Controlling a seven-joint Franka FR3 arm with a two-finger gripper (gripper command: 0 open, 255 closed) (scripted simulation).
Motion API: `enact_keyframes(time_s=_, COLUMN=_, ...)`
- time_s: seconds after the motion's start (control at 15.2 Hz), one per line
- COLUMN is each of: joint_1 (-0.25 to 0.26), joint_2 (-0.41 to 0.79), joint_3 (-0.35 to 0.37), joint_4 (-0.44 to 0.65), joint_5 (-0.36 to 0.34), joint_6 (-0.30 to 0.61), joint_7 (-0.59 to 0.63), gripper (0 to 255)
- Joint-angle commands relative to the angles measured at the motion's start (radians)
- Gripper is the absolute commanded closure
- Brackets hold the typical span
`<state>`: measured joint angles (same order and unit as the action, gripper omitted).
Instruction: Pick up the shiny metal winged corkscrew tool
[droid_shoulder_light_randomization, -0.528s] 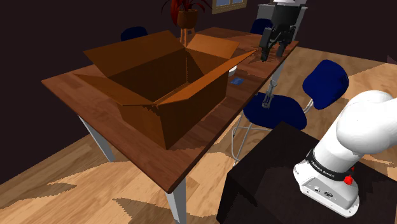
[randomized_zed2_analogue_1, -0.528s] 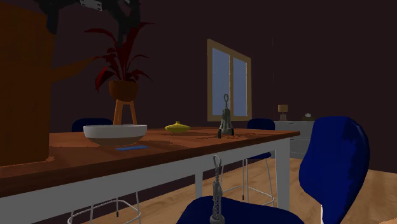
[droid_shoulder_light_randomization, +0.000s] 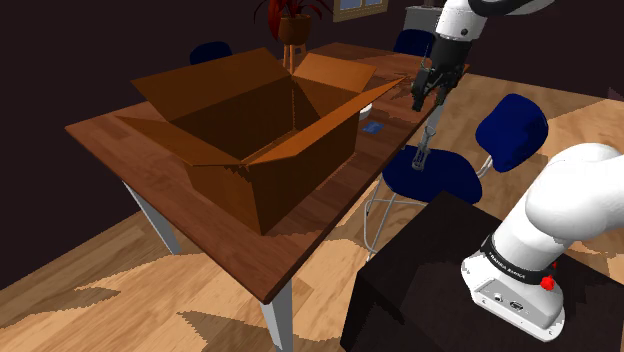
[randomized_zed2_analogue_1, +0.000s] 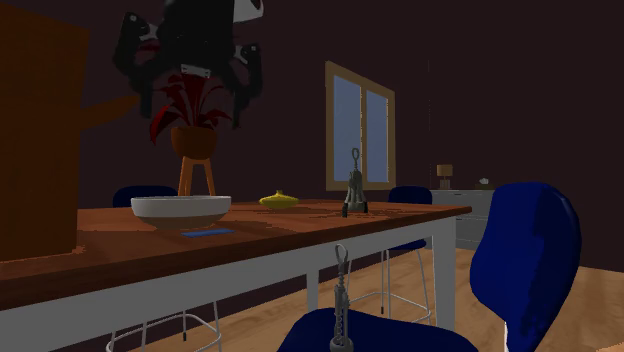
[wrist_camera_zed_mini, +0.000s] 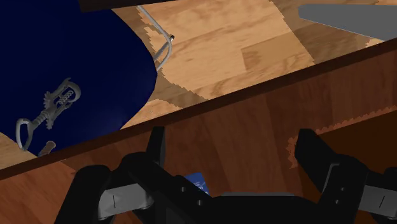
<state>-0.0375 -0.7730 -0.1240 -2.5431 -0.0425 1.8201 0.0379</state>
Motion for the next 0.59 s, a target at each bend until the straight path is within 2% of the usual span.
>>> enact_keyframes(time_s=0.0, joint_1=-0.023, joint_2=-0.01, joint_3=-0.033, joint_4=-0.057, joint_5=-0.027, joint_6=0.073, joint_7=-0.028, gripper=0)
enact_keyframes(time_s=0.53, joint_1=-0.105, joint_2=0.078, joint_3=-0.182, joint_4=-0.201, joint_5=-0.117, joint_6=0.399, joint_7=-0.142, gripper=0)
